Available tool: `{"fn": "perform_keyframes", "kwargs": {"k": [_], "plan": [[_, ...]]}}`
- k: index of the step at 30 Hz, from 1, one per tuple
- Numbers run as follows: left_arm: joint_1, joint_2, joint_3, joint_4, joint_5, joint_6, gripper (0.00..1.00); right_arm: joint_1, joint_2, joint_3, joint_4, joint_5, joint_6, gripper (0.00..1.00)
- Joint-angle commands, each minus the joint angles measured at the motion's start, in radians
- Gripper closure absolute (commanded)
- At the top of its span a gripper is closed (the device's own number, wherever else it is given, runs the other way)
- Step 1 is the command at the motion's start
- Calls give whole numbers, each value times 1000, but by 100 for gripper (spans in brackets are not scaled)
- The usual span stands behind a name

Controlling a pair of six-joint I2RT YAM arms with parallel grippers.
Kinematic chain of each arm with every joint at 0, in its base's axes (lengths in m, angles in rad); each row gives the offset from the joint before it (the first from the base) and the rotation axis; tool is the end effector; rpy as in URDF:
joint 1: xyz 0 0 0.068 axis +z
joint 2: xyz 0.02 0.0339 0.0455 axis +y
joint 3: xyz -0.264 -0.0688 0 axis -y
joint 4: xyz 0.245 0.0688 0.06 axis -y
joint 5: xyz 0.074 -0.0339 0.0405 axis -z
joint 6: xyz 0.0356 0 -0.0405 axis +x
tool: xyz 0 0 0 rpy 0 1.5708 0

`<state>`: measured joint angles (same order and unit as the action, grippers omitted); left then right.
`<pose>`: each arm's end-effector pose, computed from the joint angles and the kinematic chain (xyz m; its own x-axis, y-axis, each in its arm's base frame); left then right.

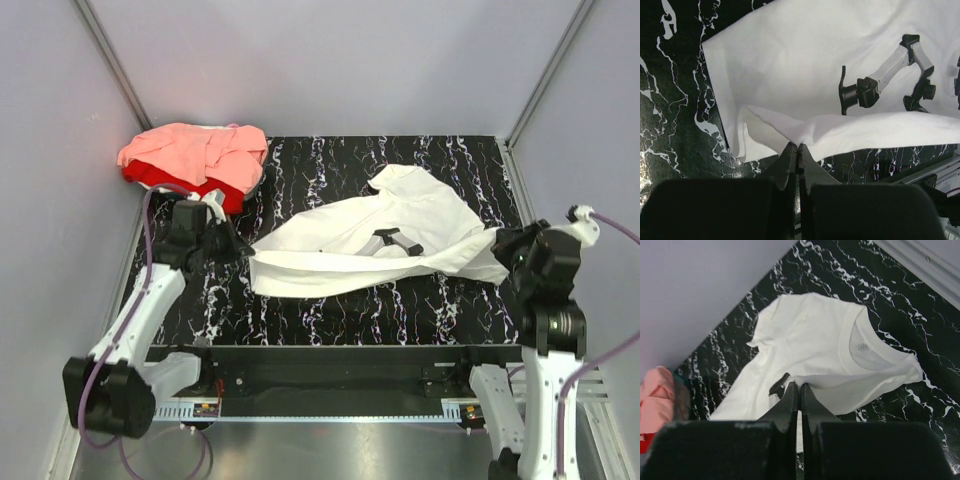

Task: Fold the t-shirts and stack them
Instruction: Fold the tshirt

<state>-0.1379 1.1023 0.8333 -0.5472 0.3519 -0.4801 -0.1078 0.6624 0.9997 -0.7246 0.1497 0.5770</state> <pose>0.2227 -0.0433 0.2635 -0.8077 -0.3256 -0.4916 -0.0114 0.8422 -0.5391 0.1230 -0.0187 0.3723 -0.1818 0.5622 -0.8068 0.4091 0.7893 0.4579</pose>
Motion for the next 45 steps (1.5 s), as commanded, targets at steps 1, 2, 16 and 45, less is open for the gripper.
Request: {"fn": "perform_keyframes", "kwargs": {"k": [1,2,16,45], "plan": [[-15,-113,-43,-60,-33,-6,99,5,-95,-33,-31,44,63,100],[-17,-133,-57,-69,-33,-12,99,5,-95,-42,-42,39,70,100],[-182,221,-24,79,-168,-147,100,36,716,57,111,-368,-65,100],[-108,1532,1658,-397,-368,18,99,77,2175,1727,-366,-363,-10,100]]}}
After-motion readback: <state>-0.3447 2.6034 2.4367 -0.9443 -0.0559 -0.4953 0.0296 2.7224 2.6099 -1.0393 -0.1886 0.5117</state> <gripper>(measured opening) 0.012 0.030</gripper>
